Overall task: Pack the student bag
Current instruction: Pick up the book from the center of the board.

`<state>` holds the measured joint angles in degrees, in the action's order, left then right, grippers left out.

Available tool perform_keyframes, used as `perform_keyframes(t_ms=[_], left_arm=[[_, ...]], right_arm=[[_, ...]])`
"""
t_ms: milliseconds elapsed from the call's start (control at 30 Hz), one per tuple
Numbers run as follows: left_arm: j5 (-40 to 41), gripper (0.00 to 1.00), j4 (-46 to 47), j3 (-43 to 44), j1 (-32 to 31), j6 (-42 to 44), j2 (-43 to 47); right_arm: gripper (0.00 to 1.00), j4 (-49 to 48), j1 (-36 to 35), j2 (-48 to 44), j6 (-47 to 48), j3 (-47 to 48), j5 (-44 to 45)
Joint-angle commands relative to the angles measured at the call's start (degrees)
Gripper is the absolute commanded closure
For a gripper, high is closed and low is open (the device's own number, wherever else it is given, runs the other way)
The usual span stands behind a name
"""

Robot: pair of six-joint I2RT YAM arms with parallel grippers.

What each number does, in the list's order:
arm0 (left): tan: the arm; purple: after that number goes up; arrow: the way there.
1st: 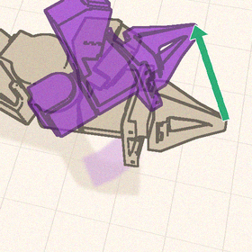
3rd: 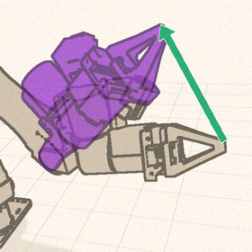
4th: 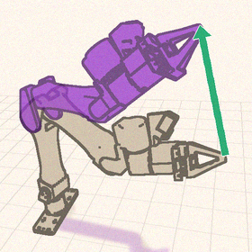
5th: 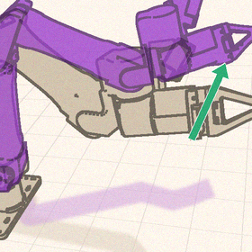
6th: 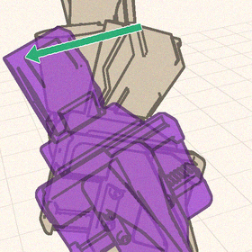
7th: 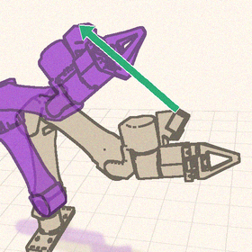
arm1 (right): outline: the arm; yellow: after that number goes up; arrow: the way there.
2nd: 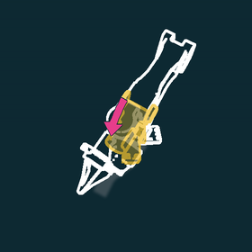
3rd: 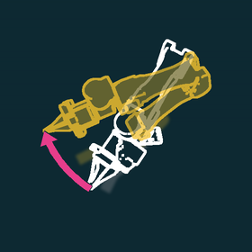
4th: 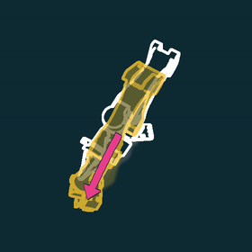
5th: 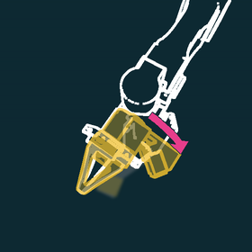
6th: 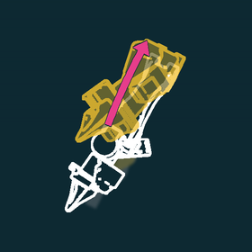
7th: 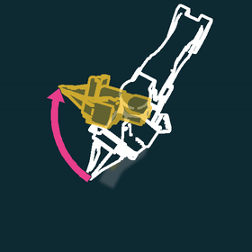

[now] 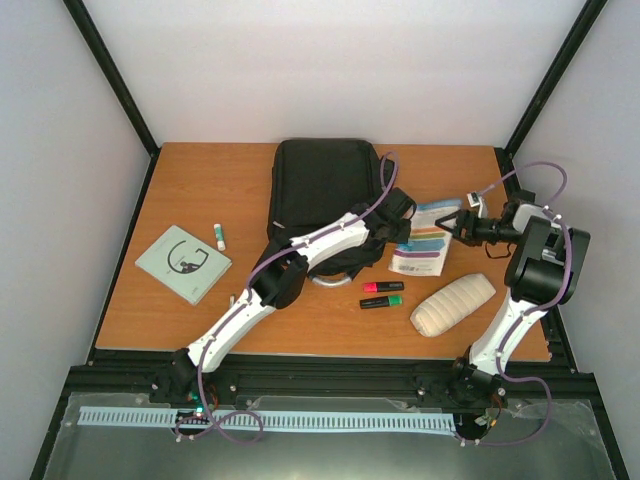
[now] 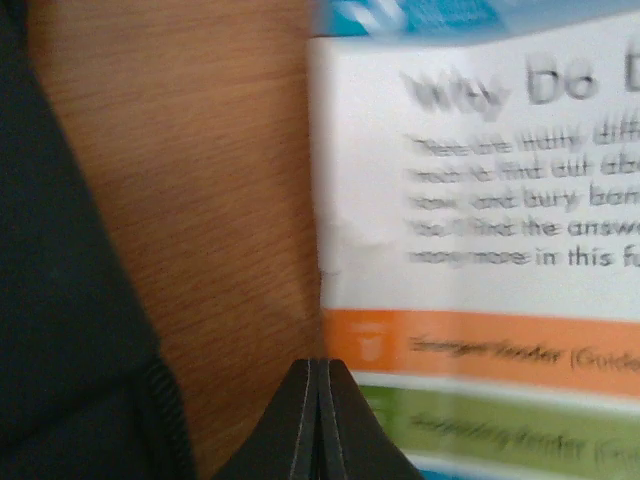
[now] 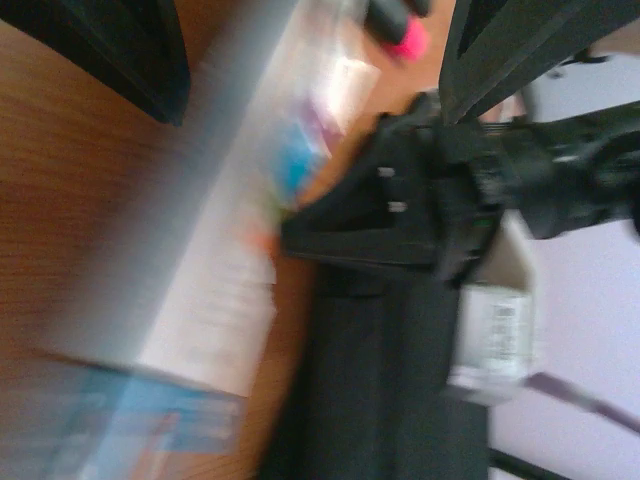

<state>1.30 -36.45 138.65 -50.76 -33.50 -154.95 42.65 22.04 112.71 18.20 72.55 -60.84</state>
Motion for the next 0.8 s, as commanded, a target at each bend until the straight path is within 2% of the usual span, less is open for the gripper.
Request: perform_keyframes(t_ms=[0,100,167,267,500,667,767], left_arm=[[-4.3,0.99,-7.1,-4.7,-1.4,-0.9,-7.0],[-4.4,0.99,-7.0,-4.9,-1.4,-0.8,-7.1],[-4.1,0.99,-7.0,-4.9,-1.3,-0.8,-7.1],[-3.6,0.99,-7.2,-5.0,-1.4,-1.1,-6.7],[-2.0,0.99,-5.1,-9.0,-1.0,-2.1,-2.7],[-1.6,0.98,-3.8,-12.2,-0.2,-1.8,1.2],[-1.2,0.89,-1.5,-15.9,0.2,-1.0,5.6]], right_arm=[[0.31,8.3,-2.8,2.0,4.6,1.0,-13.4],[0.33,10.4,-3.0,2.5,6.8,1.1,-13.2],[0.34,3.4,-3.2,0.6,-0.2,-1.6,-6.4],[0.43,-3.2,-3.2,-3.3,-4.7,-5.2,0.7],[0.6,-5.2,-3.1,-6.2,-9.3,-5.8,6.2],[0.85,-5.9,-2.4,-8.4,-9.8,-6.5,8.4],[0.94,-4.9,-1.6,-9.2,-10.3,-5.5,7.0]])
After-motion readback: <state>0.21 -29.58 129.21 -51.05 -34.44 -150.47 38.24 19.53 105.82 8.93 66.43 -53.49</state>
